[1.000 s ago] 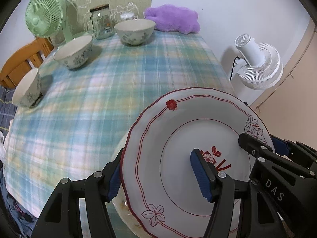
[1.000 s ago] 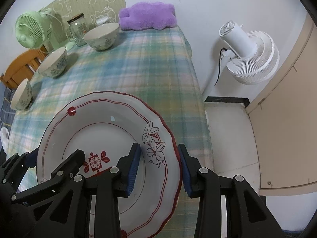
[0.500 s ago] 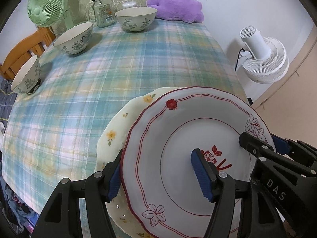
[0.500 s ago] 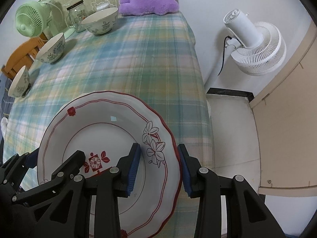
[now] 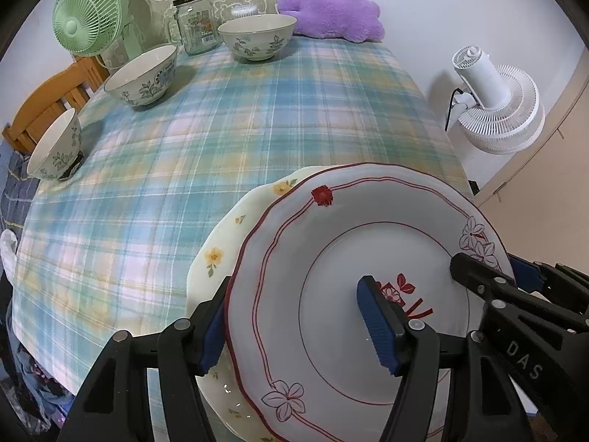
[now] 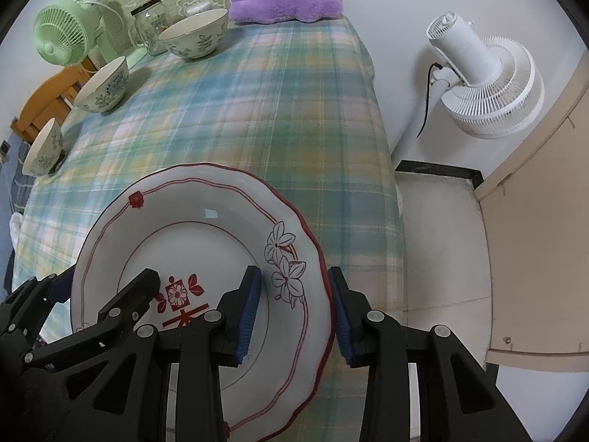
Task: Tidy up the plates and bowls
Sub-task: 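Lower the red-rimmed plate onto the yellow-flower plate stack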
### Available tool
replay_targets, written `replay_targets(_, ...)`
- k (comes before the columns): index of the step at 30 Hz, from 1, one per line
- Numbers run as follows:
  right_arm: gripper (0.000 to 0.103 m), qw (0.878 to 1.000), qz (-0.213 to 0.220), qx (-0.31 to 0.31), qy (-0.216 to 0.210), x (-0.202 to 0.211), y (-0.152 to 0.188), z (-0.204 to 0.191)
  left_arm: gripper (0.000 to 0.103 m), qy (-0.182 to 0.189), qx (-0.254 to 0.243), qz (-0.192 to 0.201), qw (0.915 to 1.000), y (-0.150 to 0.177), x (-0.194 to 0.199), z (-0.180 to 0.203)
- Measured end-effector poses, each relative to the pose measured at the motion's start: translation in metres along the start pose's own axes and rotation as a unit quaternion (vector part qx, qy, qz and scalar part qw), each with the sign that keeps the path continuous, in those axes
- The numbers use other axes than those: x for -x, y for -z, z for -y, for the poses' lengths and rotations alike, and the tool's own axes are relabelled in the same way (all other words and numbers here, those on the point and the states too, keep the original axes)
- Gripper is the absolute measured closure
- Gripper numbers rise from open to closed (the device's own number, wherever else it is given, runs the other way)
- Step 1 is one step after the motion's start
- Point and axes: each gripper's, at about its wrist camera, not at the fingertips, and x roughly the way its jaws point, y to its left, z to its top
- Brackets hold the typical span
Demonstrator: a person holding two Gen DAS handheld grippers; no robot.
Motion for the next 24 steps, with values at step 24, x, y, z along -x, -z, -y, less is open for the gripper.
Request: replay_targets(24, 0.073, 0.998, 0.006, 0.059, 0.027, 0.011, 0.002, -0.022, 0.038, -0.027, -0.019, 0.001, 0.9995, 0.002, 0.002, -0.001)
